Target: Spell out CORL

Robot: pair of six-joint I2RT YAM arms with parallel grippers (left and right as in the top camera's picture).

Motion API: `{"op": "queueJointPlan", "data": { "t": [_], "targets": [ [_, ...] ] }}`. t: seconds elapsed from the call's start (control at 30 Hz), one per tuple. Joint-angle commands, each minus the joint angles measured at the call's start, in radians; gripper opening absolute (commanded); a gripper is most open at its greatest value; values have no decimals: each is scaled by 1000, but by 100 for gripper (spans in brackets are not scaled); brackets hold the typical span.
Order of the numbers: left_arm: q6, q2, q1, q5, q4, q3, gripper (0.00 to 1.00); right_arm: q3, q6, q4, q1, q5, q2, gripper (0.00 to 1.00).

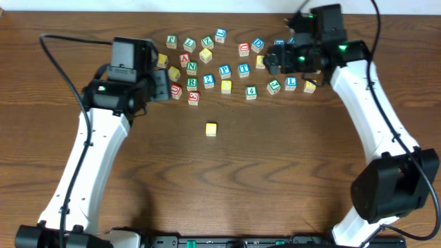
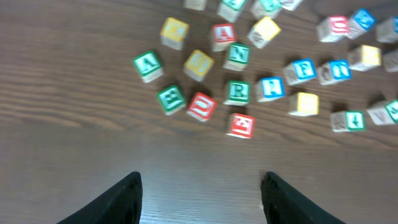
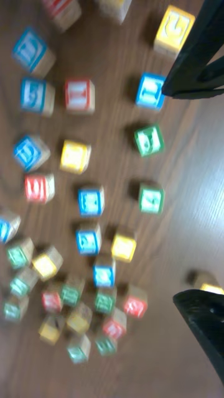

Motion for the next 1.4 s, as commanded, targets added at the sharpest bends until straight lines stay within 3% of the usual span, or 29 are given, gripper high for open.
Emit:
{"op": "queueJointPlan", "data": {
  "t": [0.0,0.23,0.47,0.9,1.37],
  "targets": [
    [18,-21,61,2,-14,19,61,207,48,-70,97,20,55,92],
    [21,-21,138,2,-70,19,61,493,187,-171,257,146,274,86],
    [21,-21,184,-70,-154,18,60,492,329,-147,297,189,418,79],
    [21,-20,193,-70,-156,16,60,484,417,-163,334,277,552,58],
    [21,-20,193,-69,-159,16,61,483,457,-152,344,335,650,50]
  ]
}}
